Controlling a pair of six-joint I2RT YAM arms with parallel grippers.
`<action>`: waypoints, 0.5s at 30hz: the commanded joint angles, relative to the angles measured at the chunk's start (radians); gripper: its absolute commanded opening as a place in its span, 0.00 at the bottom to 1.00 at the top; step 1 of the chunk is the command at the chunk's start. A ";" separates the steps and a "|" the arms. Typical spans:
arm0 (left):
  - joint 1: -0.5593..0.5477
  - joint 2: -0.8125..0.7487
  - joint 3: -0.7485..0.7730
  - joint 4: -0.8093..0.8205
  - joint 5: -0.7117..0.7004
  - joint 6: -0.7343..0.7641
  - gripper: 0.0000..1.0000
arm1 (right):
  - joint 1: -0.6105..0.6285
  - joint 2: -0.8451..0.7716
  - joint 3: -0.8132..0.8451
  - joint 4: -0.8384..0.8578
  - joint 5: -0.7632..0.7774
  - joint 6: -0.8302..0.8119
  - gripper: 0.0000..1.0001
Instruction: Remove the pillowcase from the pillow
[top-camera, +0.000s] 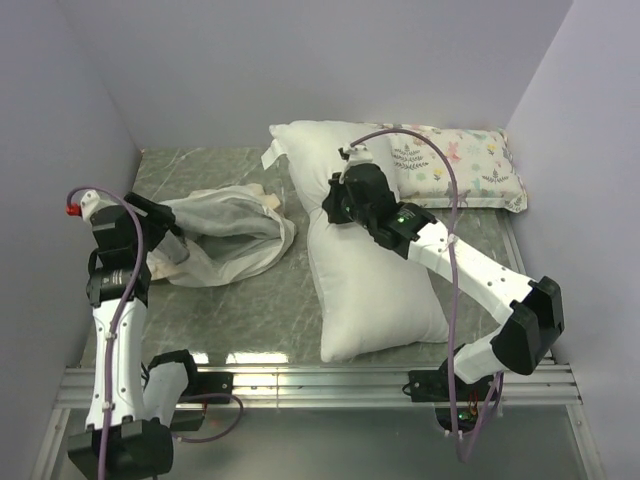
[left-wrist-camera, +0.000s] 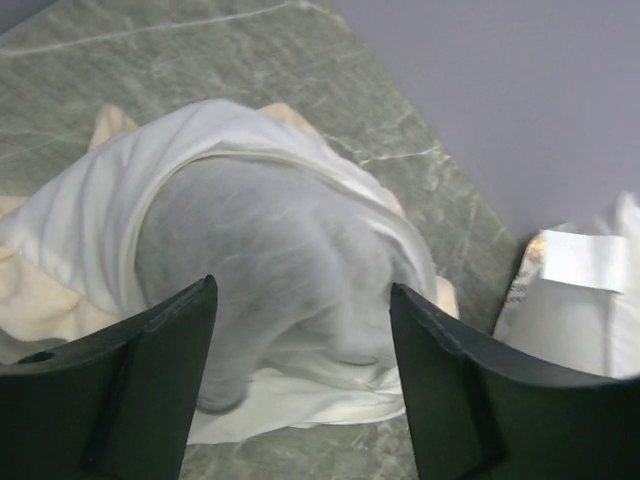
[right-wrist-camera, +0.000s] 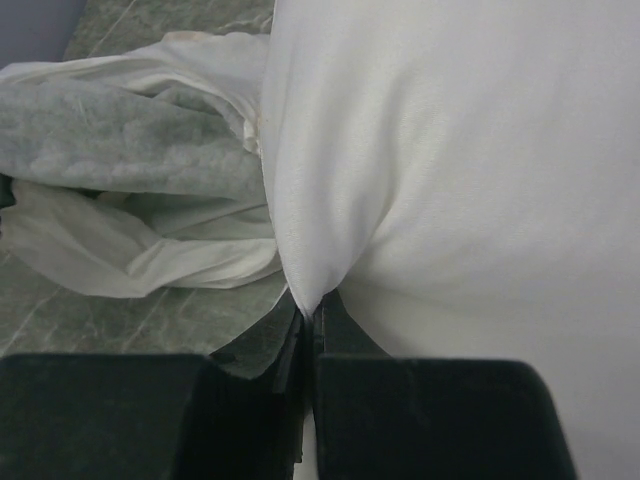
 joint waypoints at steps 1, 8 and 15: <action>0.004 -0.070 0.078 -0.011 0.062 0.075 0.76 | 0.026 -0.008 0.029 0.156 -0.031 0.037 0.00; 0.002 -0.064 0.182 -0.066 0.206 0.148 0.82 | 0.051 0.005 0.027 0.160 -0.043 0.038 0.01; -0.139 -0.045 0.153 -0.055 0.249 0.168 0.82 | 0.049 -0.014 0.059 0.133 -0.127 0.018 0.48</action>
